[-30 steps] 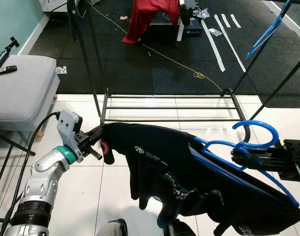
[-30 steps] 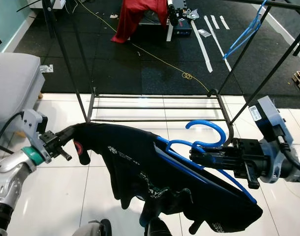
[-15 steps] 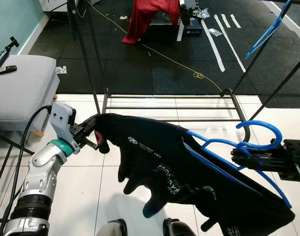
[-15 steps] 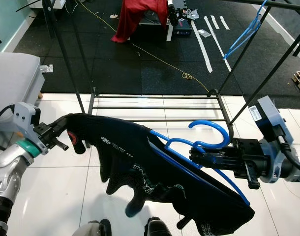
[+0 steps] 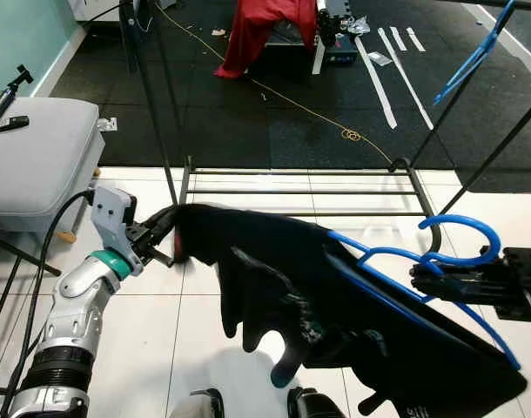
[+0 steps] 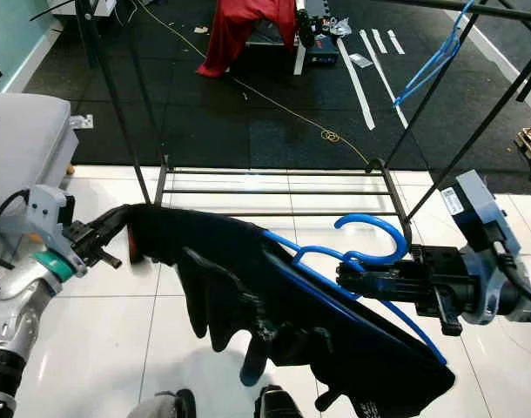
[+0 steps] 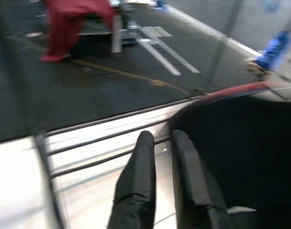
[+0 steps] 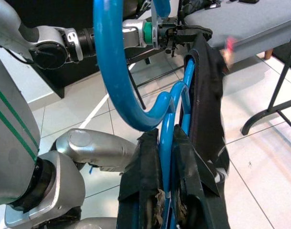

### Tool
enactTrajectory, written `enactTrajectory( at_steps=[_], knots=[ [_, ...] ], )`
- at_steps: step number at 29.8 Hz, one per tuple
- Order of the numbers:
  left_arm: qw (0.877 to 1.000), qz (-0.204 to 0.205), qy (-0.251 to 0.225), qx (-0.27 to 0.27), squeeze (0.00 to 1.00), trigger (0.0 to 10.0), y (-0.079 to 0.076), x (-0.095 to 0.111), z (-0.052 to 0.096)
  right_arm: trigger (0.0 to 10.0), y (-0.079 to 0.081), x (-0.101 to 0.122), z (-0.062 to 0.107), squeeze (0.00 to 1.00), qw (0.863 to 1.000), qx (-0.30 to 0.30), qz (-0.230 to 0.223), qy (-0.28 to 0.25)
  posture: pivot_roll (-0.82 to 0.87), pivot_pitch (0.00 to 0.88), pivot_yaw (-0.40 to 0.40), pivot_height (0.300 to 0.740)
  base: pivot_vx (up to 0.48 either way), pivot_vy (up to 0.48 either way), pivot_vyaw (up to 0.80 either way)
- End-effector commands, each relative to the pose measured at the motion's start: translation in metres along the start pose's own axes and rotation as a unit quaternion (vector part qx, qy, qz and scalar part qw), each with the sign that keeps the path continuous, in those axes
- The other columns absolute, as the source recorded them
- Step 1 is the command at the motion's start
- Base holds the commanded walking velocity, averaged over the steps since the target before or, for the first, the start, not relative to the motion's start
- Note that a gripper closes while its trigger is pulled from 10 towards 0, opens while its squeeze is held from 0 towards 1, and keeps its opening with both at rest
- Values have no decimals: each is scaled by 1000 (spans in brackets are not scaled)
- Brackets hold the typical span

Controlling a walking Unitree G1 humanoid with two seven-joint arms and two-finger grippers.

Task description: Hang hanger

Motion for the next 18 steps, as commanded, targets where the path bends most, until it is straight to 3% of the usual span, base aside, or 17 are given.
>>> enactTrajectory(
  at_steps=[1,2,5,10,12,15,16,17,18],
  knots=[
    [1000,4,19,7,1000,10000,2,-12,6,10000,2,2,2,0,1000,6,8,1,-115,71,28,740,0,0,0],
    [1000,2,17,11,0,10000,4,-11,6,10000,2,2,2,0,1000,6,8,2,-116,71,26,740,0,0,0],
    [1000,3,10,25,0,10000,8,-8,6,10000,2,2,2,0,1000,6,8,2,-115,71,25,740,0,0,0],
    [997,-7,-6,81,0,10000,29,0,8,10000,-1,1,2,0,1000,-6,9,6,-115,70,24,740,0,0,0],
    [993,-29,-5,113,0,10000,41,4,9,10000,-23,-4,2,0,996,-74,37,16,-114,72,19,740,0,0,0],
    [992,-37,-5,120,0,10000,44,5,9,10000,-32,-5,2,0,993,-105,50,20,-114,72,19,740,0,0,0],
    [992,-38,1,116,0,10000,41,5,7,10000,-50,-7,3,0,984,-164,64,15,-113,75,17,740,0,0,0],
    [994,-36,17,99,0,10000,31,2,1,10000,-75,-9,1,0,966,-250,68,-2,-112,75,17,740,0,0,0],
    [995,-40,26,86,0,10000,22,0,-3,10000,-83,-10,0,0,957,-281,68,-8,-109,79,17,740,0,0,0]
  ],
)
Point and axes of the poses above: a point about 5 cm out from each wrist's last joint towards the gripper, its own z axis pointing back from the gripper into the wrist, its own x axis along the axis of the wrist's last joint, y = z × x, the point moved 6 cm from there along -z, pointing out of the wrist towards the gripper
